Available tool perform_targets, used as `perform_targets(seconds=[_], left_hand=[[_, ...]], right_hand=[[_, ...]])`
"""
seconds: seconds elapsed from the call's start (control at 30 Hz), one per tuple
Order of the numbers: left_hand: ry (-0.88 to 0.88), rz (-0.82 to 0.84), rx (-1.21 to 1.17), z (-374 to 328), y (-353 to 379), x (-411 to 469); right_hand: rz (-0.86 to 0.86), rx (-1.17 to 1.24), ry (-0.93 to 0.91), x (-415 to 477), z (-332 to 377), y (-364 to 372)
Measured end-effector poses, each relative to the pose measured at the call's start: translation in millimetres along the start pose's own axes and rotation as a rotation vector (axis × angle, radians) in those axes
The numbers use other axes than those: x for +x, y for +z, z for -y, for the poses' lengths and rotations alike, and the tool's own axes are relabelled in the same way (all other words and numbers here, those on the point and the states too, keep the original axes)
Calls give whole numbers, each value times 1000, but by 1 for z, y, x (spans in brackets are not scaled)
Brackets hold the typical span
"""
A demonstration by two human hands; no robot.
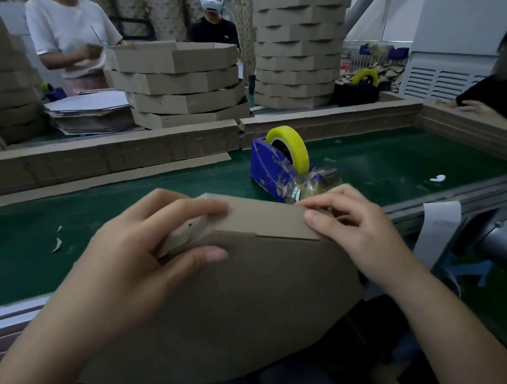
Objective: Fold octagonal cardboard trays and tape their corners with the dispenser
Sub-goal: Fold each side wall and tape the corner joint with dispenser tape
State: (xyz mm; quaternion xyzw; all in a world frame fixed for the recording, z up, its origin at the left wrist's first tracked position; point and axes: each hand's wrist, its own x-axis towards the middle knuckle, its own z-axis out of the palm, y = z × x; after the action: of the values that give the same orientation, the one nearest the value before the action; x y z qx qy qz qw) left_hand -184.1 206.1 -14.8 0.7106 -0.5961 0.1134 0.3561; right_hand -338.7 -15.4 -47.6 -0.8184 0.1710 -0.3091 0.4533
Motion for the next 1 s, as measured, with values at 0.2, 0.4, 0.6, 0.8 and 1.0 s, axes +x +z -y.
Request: perform_targets(seconds=[0.2, 0.4, 0.6, 0.8, 1.0], left_hand=[[-72, -21, -86, 17, 3, -24], [63, 227, 218, -2, 3, 7], [43, 236, 211, -2, 7, 11], [26, 219, 203, -2, 6, 8], [26, 201, 207, -3, 5, 6]], right_hand=[[147, 5, -26, 10, 5, 16], [251, 21, -85, 16, 14, 32], [-345, -151, 22, 65, -12, -9], [-26, -256, 612, 120, -41, -29], [-104, 26, 724, 135, -36, -39]])
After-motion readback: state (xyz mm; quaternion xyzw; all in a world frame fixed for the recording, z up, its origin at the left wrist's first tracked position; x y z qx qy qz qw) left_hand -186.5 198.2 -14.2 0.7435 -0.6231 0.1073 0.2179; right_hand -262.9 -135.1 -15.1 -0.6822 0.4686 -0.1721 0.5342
